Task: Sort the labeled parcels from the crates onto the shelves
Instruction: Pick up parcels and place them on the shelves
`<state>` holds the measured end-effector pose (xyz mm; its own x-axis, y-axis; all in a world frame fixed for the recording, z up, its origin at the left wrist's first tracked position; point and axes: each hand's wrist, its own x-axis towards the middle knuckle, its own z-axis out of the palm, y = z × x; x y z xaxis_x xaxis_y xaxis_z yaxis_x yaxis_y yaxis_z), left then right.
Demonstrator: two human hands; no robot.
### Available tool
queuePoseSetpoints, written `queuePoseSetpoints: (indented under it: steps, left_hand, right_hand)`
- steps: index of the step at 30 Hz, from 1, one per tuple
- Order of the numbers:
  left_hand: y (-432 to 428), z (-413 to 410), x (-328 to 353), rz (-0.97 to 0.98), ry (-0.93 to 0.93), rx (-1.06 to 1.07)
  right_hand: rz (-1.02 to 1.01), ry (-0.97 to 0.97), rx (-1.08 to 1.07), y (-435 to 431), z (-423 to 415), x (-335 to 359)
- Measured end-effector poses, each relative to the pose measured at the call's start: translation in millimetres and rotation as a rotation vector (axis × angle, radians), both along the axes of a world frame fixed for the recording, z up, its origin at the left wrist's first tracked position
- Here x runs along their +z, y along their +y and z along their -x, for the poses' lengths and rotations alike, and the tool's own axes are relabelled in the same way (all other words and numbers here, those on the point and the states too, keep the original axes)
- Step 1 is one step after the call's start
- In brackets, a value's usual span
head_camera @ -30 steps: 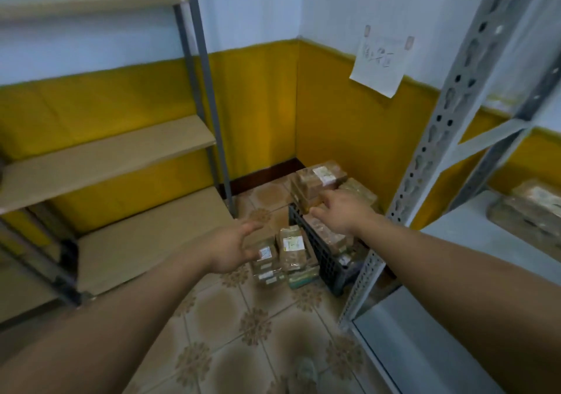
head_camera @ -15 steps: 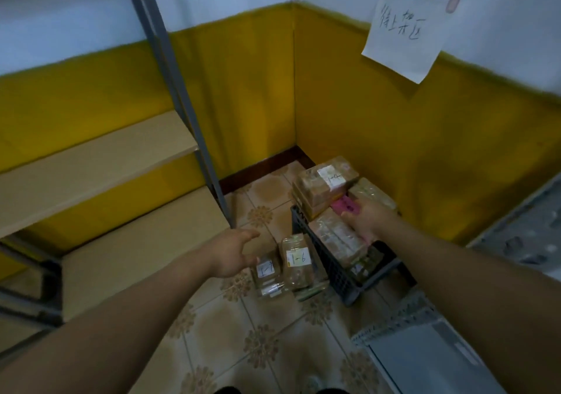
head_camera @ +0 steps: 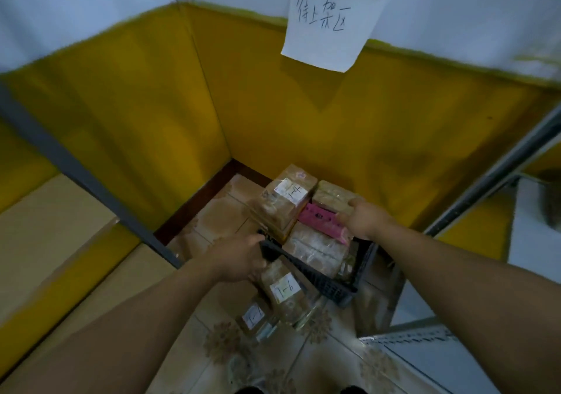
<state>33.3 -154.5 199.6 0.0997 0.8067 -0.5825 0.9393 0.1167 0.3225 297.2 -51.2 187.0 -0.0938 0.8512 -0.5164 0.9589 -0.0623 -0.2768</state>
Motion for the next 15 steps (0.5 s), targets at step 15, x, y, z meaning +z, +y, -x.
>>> queuePoseSetpoints:
  steps: [15]
  left_hand:
    - [180, 25, -59, 0.044, -0.002, -0.126]
  right_hand:
    - [0.114, -0.023, -0.189, 94, -7, -68]
